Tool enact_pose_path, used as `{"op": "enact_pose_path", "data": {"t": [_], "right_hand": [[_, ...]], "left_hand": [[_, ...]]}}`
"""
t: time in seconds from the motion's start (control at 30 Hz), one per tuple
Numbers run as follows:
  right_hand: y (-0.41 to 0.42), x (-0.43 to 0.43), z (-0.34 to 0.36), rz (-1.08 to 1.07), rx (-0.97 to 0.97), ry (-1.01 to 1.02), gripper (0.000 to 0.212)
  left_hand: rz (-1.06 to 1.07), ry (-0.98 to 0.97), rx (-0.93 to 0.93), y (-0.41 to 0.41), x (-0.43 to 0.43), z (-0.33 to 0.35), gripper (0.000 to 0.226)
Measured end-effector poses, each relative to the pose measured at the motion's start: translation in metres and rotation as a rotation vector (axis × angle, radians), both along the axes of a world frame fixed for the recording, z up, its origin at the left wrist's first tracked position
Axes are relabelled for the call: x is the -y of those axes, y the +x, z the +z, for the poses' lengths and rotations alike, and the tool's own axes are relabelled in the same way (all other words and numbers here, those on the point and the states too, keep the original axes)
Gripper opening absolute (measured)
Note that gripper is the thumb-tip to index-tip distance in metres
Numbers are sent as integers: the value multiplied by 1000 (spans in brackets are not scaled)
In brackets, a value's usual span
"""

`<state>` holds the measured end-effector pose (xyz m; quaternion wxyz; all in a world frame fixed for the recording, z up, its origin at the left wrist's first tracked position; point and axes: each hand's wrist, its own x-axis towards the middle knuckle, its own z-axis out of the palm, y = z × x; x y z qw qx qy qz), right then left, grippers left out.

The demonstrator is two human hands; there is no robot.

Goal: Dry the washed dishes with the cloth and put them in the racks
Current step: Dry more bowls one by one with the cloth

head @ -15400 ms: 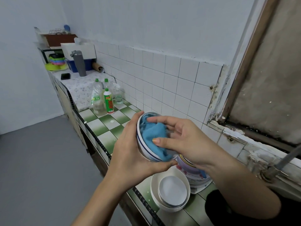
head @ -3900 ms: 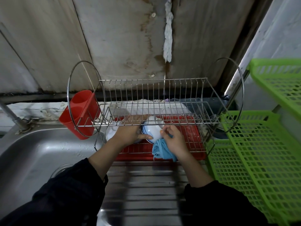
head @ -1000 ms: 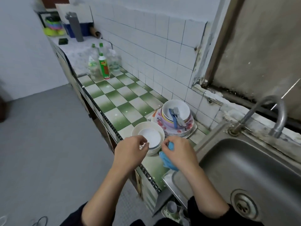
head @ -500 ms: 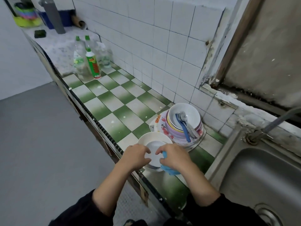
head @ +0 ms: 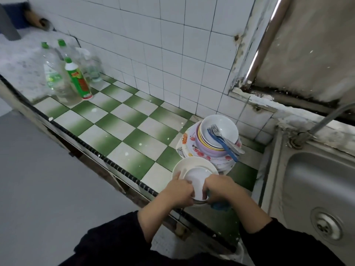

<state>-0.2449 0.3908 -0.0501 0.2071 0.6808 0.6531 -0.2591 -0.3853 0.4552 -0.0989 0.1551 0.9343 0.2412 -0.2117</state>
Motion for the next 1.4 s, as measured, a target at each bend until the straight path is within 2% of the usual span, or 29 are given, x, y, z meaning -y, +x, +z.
{"op": "enact_pose_path", "data": {"t": [0.2,0.37,0.47,0.63,0.77,0.9,1.03,1.17,1.23,1.27,1.3,1.4], "right_hand": [[3,10,0,-105,-103,57,23],[12,12,7,-131,-189,73,24],[18,13,13,-139,-232,85,25],[25,12,20,-141,-280,167,26],[32,14,23,-207,-393,239,26],[38,19,29,-409,-667,495,26],[41,21,43,-603,-896,762,24],[39,20,57,-1013,-1198,1006,23],[33,21,66,-1098,-1307,1058,29],[28,23,69,-1042,-1289,1060,34],[20,26,72,-918,-1192,1069,40],[-5,30,74,-366,-694,1230,41]], "left_hand": [[-32,38,30,3,-2,13,37],[7,-69,57,3,-1,22,43],[22,-127,90,1,0,24,35],[235,-392,306,-8,-1,17,23],[377,-548,511,-11,6,23,41],[556,-726,737,-5,12,34,62],[859,-873,893,5,16,49,53],[1012,-867,1073,7,15,67,43],[1031,-877,1140,10,16,79,40],[1027,-896,1171,12,18,84,39],[1004,-902,1190,14,21,90,39],[893,-835,1266,16,28,111,41]]}}
